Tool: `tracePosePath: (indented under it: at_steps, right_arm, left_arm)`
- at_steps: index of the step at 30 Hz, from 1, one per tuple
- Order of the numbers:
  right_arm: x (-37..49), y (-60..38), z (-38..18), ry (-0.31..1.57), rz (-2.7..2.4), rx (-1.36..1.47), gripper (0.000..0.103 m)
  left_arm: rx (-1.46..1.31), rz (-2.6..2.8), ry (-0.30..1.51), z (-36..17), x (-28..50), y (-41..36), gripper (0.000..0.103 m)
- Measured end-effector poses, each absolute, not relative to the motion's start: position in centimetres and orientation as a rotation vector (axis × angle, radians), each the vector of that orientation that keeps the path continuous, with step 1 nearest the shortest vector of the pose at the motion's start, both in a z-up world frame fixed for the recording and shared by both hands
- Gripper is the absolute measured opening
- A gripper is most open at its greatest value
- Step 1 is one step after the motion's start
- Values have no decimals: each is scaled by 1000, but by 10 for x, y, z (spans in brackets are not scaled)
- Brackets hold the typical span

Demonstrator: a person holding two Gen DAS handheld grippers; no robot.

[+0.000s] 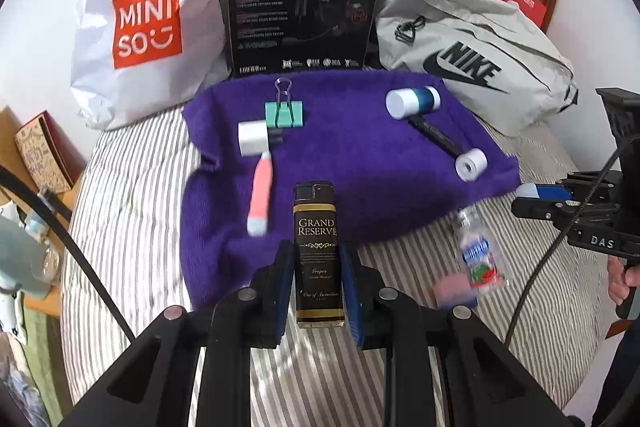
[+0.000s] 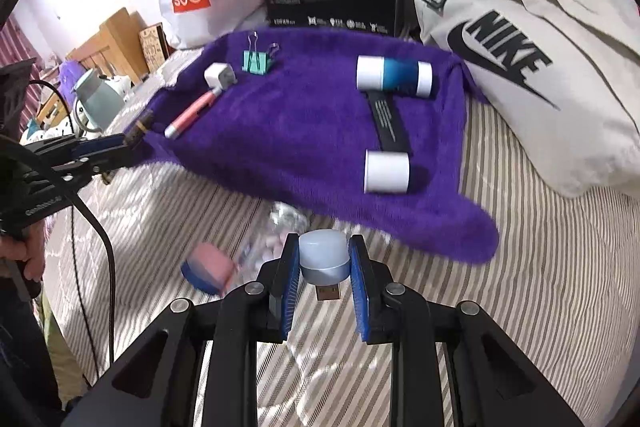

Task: Organize rigid objects
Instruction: 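Set the Grand Reserve box by the marker while the right tool places the USB light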

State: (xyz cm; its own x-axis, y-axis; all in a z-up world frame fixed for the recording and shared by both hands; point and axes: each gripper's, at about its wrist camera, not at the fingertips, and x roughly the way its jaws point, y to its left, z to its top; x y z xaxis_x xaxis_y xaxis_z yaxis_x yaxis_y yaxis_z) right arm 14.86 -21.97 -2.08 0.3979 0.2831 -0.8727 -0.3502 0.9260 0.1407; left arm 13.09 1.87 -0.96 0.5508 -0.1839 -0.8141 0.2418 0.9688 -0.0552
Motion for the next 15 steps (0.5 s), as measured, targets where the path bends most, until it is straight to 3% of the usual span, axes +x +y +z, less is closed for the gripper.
tracePosePath:
  at_steps: [15]
  right_arm:
    - [231, -199, -29, 1119, 418, -87, 24]
  left_arm:
    - [71, -292, 1017, -32, 213, 10, 23]
